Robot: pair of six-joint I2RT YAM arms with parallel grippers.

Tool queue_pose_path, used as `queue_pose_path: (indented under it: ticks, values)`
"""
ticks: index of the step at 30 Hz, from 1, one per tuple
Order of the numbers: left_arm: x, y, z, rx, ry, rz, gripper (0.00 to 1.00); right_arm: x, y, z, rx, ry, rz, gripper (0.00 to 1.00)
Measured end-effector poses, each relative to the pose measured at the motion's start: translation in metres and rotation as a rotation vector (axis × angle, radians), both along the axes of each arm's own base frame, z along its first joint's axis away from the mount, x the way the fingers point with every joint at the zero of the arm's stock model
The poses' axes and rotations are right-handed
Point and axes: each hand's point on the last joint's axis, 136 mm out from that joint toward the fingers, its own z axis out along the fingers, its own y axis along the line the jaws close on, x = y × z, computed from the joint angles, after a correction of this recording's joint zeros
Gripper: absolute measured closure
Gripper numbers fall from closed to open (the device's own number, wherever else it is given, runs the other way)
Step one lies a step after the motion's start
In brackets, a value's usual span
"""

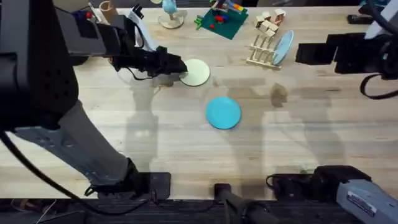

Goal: Pick up the plates from the table one by one and place each into a slot on the dish rack.

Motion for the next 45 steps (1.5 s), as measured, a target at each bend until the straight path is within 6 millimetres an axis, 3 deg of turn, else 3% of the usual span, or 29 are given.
queue_pose_path:
  ticks: [22, 32, 45]
  values:
    - [0.004, -0.008, -0.01, -0.083, 0.03, -0.024, 0.961, 0.0, 0.007, 0.0, 0.038, 0.001, 0.017, 0.006]
    - [0.003, -0.008, -0.01, -0.083, 0.032, -0.024, 0.961, 0.02, 0.056, -0.017, 0.289, 0.084, 0.126, 0.006]
    - [0.003, -0.008, -0.01, -0.083, 0.032, -0.024, 0.96, 0.069, 0.158, -0.058, 0.46, 0.143, 0.281, 0.006]
